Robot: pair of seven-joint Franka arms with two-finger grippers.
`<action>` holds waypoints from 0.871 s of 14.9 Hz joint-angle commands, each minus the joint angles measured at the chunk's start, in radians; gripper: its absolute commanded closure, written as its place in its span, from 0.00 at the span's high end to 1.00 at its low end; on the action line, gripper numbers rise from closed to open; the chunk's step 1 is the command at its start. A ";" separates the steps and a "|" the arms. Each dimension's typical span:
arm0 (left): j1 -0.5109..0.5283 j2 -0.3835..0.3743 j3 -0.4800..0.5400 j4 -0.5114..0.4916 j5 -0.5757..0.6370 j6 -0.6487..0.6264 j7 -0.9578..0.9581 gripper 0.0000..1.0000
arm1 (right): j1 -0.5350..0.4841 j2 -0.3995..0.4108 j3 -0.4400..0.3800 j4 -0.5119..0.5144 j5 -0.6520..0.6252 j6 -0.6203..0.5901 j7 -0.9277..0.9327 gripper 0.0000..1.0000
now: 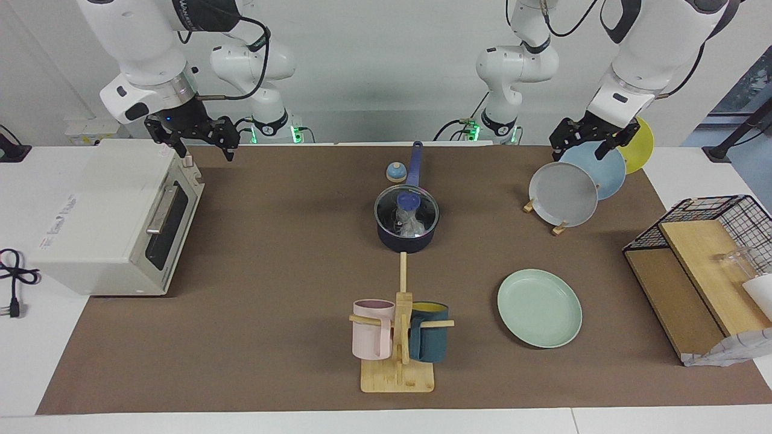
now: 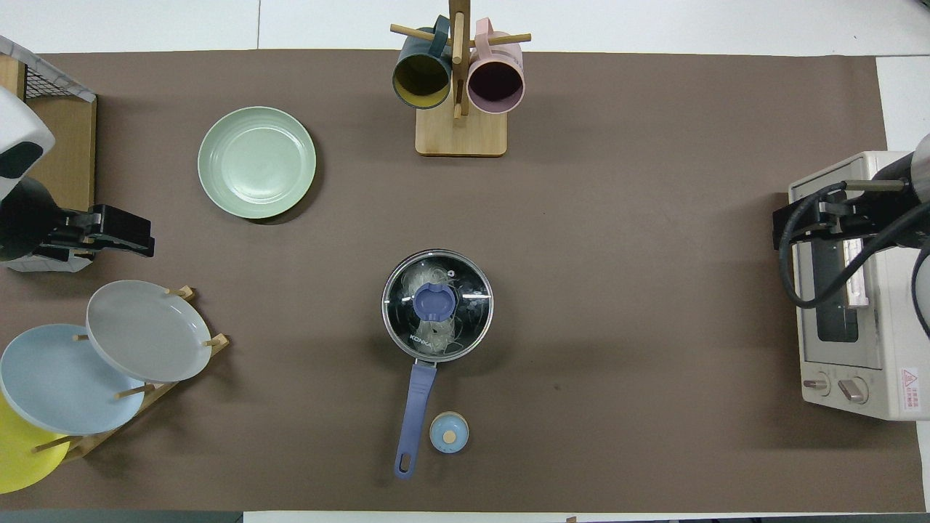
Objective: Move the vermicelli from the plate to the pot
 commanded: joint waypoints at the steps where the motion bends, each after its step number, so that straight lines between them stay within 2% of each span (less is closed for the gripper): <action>1: 0.008 -0.010 -0.006 -0.002 0.020 -0.002 -0.009 1.00 | -0.046 -0.022 0.025 -0.027 0.008 0.023 -0.082 1.00; 13: 0.008 -0.010 -0.006 -0.002 0.020 -0.002 -0.009 1.00 | -0.071 -0.025 0.011 -0.021 0.011 0.009 -0.099 1.00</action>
